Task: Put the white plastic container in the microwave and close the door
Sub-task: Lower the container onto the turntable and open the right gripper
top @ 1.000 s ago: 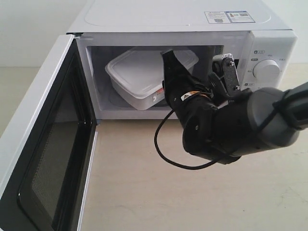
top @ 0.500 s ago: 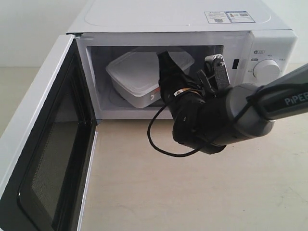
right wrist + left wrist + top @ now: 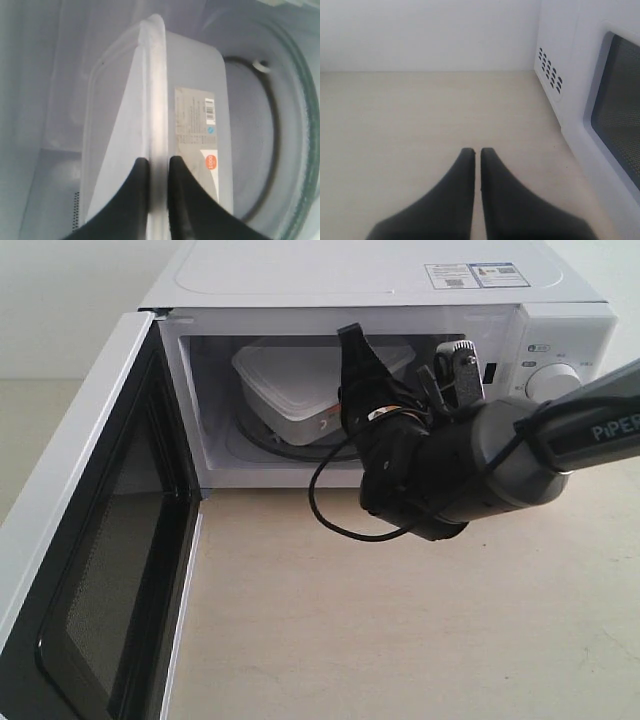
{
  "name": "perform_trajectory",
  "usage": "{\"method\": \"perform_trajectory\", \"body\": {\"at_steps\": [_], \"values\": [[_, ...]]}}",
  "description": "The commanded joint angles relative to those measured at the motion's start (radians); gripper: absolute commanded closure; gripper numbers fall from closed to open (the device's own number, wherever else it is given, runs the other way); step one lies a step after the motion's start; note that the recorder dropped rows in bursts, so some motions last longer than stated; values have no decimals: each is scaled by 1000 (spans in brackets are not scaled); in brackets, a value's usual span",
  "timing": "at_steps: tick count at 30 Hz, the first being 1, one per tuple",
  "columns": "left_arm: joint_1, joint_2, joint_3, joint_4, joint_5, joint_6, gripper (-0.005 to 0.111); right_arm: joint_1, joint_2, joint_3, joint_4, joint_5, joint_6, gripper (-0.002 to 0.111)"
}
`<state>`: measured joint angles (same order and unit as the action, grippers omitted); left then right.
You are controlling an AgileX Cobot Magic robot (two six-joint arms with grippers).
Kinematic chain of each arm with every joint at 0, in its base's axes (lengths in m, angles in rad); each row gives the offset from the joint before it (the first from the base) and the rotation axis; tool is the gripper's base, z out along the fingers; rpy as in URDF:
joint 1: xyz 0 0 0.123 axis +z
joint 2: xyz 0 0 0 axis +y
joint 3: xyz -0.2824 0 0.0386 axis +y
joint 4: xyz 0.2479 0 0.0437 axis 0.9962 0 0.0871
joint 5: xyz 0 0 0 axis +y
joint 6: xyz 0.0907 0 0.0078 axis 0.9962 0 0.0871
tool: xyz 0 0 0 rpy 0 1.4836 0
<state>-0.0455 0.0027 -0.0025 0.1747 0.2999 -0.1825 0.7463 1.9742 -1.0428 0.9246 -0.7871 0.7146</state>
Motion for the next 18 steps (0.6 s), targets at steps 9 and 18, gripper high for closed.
{"method": "perform_trajectory", "body": {"at_steps": [9, 18], "values": [[4, -3, 3, -6, -5, -9, 102, -5, 41, -16, -28, -15, 21, 108], [4, -3, 3, -6, -5, -9, 102, -5, 41, -16, -68, -5, 20, 71]]}}
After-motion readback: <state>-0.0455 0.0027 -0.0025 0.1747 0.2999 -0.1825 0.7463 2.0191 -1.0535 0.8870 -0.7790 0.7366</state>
